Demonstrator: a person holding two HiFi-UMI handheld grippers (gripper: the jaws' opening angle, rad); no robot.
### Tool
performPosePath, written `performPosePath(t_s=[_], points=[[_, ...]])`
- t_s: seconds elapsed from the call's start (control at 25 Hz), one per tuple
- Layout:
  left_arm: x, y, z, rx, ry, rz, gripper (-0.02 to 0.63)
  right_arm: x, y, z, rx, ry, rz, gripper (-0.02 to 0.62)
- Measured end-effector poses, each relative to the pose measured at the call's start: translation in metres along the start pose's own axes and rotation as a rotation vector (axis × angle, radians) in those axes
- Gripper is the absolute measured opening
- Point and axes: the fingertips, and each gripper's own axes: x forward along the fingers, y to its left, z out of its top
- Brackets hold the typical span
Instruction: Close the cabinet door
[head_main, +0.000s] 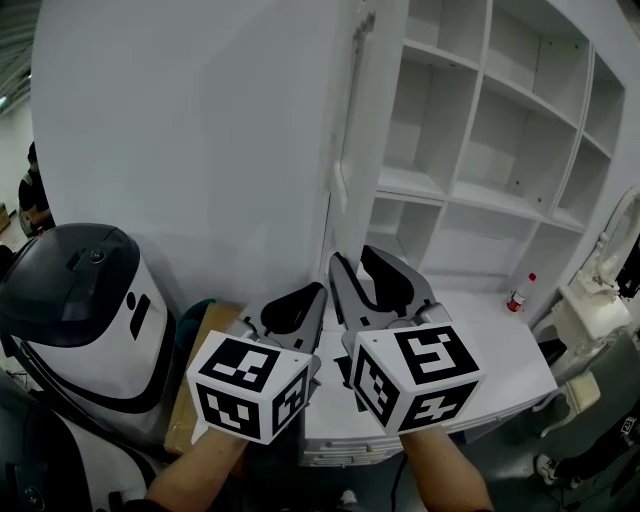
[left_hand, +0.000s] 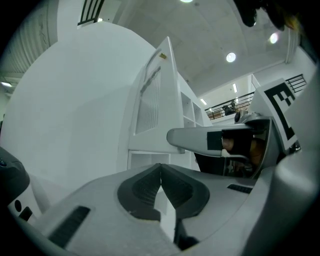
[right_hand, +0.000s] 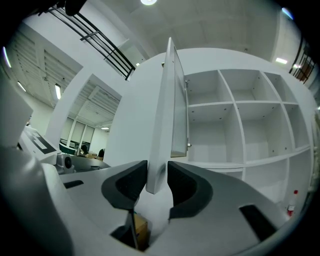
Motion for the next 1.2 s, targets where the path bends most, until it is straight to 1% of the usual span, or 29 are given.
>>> performPosePath(t_s=[0.24,0.32,0.48,0.76,1.2], points=[[0.004,-0.011,0.0,0.005,-0.001,-0.027,0.012,-0.007,-0.011,-0.001,0.009,-0.004,-0.019,0.13],[0.007,-0.016,0.001,0.008,-0.003,-0.034,0.012,-0.01,-0.017,-0.002,0.011,0.0,-0.022,0.109],[0.016,-0.027,0.0,0.016,0.003,-0.045,0.012,-0.017,-0.035,-0.003,0.026,-0.001,-0.03,0.097],[0.036,-0.047,-0.003,0.026,0.011,-0.051,0.012,-0.026,-0.061,-0.006,0.047,0.004,-0.012,0.086],[0.078,-0.068,0.01,0.047,-0.008,-0.063,0.012,-0.032,-0.106,-0.01,0.067,0.02,-0.007,0.077]])
